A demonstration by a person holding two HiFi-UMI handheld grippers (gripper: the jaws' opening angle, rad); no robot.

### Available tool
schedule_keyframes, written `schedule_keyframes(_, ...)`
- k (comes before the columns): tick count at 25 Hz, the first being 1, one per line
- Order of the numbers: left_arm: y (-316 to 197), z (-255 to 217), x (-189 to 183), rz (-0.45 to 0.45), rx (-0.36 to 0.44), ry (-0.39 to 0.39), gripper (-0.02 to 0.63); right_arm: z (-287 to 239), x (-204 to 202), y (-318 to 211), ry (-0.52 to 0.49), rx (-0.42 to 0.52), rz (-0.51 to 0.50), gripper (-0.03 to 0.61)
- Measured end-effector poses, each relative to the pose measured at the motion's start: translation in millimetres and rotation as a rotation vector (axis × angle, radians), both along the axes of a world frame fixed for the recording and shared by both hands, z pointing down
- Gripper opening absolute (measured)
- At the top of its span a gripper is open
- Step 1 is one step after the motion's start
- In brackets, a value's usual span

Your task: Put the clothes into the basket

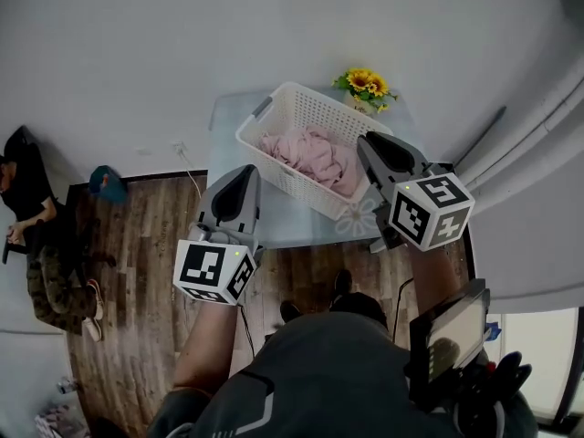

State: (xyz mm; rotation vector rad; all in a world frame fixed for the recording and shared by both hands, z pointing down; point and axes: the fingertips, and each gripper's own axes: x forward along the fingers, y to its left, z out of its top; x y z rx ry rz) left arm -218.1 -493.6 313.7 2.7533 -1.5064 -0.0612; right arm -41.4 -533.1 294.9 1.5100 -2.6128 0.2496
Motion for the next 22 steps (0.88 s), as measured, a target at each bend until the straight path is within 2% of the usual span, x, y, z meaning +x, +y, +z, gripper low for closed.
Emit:
schedule_keyframes(7, 10.2, -21.5, 13.5, -0.008, 0.015, 0.025, 0.008, -29.1, 16.0, 16.8, -0.056, 0.058, -0.012, 0.049)
schedule_keyframes(12, 11.2, -27.9, 23.5, -0.015, -0.011, 0.113, 0.008, -45.3, 37.4, 23.2, -0.055, 0.085, -0.020, 0.030)
schedule_keyframes(15, 10.5, -28.4, 33.9, -0.041, -0.026, 0.093, 0.008, -42.7, 50.9, 24.8, -0.063, 0.068, -0.023, 0.015)
schedule_keyframes(18, 10.9, -29.6, 41.0, -0.087, -0.005, 0.083, 0.008, -38.9, 61.7, 23.5, -0.063, 0.074, -0.034, 0.014)
schedule_keyframes(22, 10.2, -27.7, 51.7, -0.083, -0.014, 0.086, 0.008, -40.5, 70.1, 20.3, -0.075, 0.074, -0.058, 0.014)
